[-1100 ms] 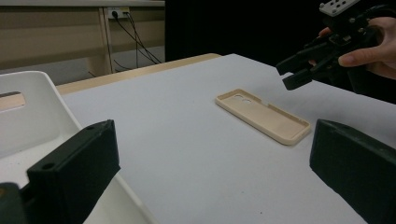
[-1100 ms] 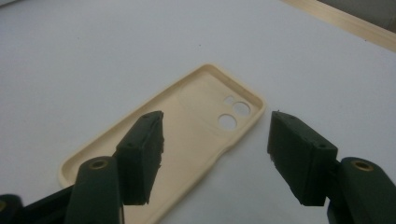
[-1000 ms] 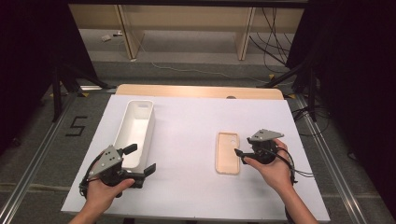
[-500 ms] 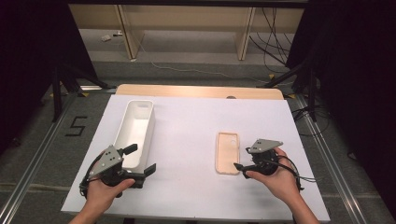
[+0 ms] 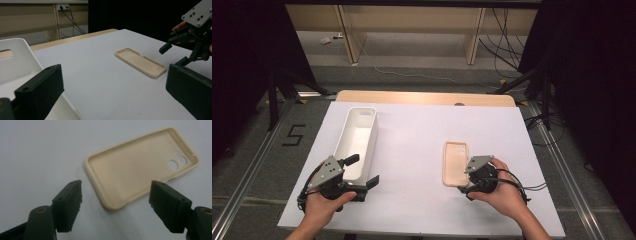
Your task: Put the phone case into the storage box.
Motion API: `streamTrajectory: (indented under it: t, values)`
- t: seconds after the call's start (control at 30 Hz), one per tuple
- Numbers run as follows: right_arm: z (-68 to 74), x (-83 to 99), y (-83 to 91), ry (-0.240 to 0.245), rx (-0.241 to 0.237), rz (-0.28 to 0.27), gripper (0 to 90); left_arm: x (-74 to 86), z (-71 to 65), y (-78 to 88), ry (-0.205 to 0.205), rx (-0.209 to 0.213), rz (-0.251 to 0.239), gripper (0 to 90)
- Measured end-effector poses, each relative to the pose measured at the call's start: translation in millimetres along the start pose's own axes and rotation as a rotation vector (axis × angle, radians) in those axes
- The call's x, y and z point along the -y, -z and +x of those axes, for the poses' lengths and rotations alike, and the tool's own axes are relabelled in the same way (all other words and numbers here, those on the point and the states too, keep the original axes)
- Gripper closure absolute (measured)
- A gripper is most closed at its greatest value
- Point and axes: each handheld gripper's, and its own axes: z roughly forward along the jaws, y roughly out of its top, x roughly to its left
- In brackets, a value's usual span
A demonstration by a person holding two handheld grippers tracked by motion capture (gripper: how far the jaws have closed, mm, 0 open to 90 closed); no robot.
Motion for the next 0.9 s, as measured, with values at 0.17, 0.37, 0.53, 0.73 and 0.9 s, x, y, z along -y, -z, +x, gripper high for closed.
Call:
streamTrajectory:
  t: [0.17, 0.37, 0.53, 0.73, 0.9]
  values:
    - [2.6, -3.7, -6.8, 0.042, -0.032, 0.074, 28.5, 0.1, -0.1, -0.3, 0.0, 0.002, 0.001, 0.8]
    - [3.7, -6.4, -11.3, 0.077, -0.025, 0.108, 28.4, 0.2, 0.0, -0.5, -0.002, 0.004, 0.0, 0.9]
    - [5.4, -8.5, -13.7, 0.102, -0.015, 0.145, 27.4, 0.2, -0.3, -0.4, 0.001, 0.004, 0.0, 0.9]
    - [7.5, -13.8, -18.3, 0.166, -0.01, 0.189, 26.1, 0.3, -0.5, -0.6, 0.002, 0.005, 0.001, 1.0]
    - [7.1, -23.3, -21.0, 0.201, 0.008, 0.203, 28.0, 0.3, -0.4, -0.4, 0.002, 0.006, 0.001, 1.1]
